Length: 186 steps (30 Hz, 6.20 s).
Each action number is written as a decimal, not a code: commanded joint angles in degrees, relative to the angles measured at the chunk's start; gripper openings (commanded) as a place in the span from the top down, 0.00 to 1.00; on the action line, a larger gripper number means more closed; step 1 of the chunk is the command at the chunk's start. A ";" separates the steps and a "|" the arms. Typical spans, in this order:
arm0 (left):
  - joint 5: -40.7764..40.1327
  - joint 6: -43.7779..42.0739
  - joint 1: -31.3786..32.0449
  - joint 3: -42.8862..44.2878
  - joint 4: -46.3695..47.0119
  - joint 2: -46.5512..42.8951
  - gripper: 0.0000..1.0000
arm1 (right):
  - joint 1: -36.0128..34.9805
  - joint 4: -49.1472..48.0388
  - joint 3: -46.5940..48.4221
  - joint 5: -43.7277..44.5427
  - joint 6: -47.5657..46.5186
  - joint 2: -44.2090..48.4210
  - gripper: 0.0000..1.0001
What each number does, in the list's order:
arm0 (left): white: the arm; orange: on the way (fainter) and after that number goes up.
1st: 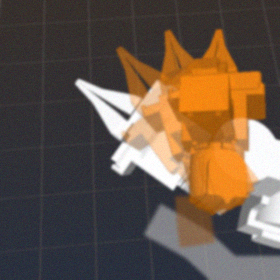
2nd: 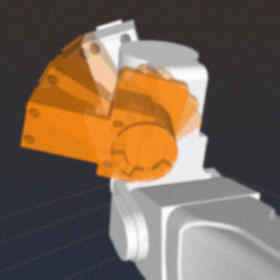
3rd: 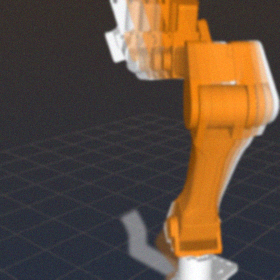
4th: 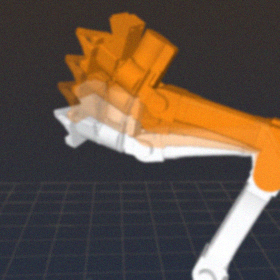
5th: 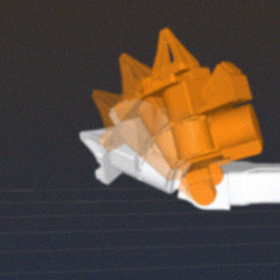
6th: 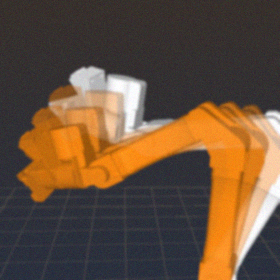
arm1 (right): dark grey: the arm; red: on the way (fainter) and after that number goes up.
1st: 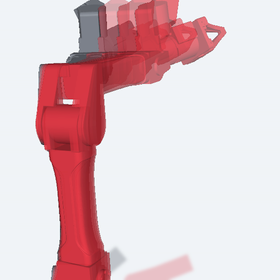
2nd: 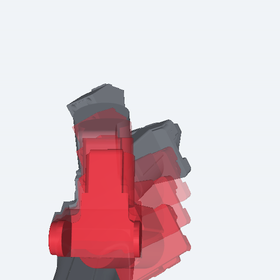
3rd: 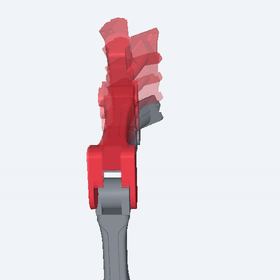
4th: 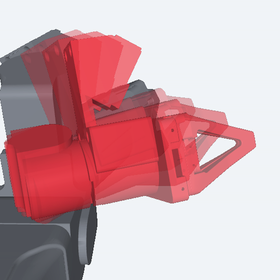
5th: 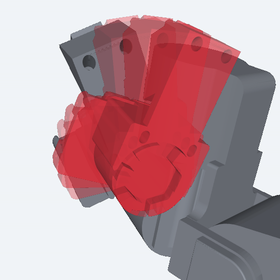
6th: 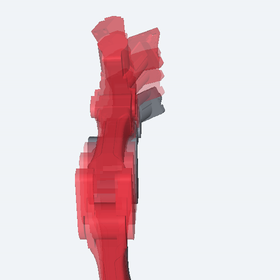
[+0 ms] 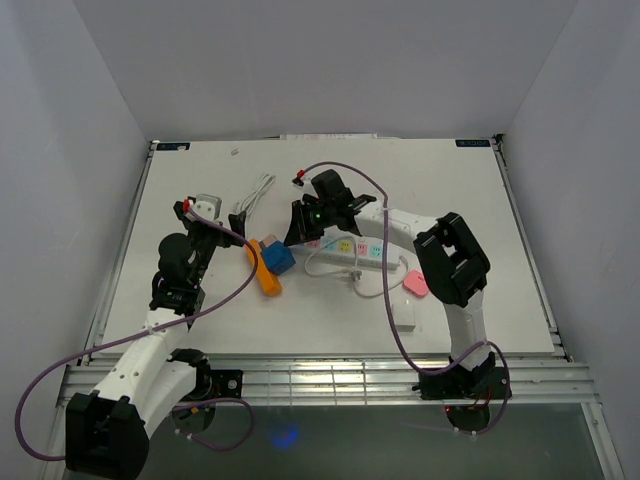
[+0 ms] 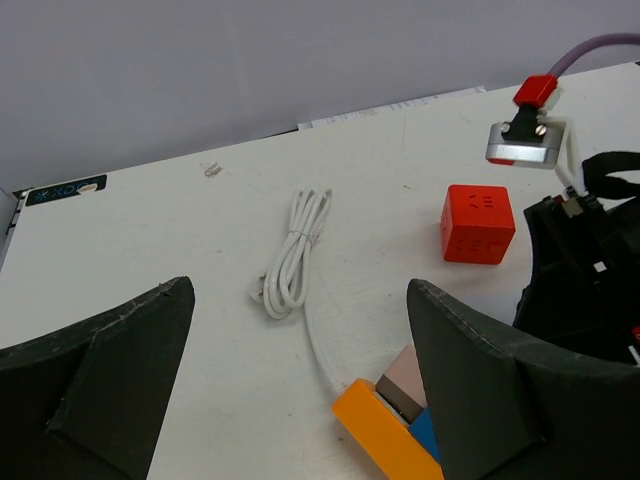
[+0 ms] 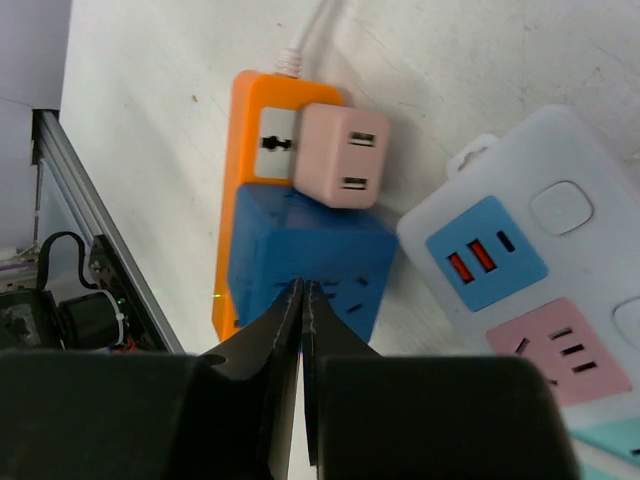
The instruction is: Insert the plug
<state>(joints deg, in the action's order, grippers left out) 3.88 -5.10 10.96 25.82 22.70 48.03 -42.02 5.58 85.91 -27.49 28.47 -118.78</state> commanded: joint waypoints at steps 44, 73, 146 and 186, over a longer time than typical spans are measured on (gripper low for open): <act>-6.25 51.42 2.31 1.34 -27.44 2.69 0.02 | 0.27 -13.58 -13.22 -7.32 13.88 5.76 0.11; -10.29 45.19 2.31 15.48 -42.20 -3.82 0.02 | -7.10 -15.09 -6.12 3.39 17.42 -3.03 0.13; 4.38 43.25 -2.86 11.89 -33.34 28.52 0.10 | 17.06 -3.21 -10.84 7.10 -4.83 8.57 0.10; 2.53 44.65 1.61 8.89 -31.14 15.60 0.10 | 0.72 1.62 -29.04 8.14 -10.81 26.50 0.34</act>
<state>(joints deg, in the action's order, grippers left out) 5.41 39.48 12.49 35.18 -8.97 64.66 -39.51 5.93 57.76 -20.32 17.93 -92.27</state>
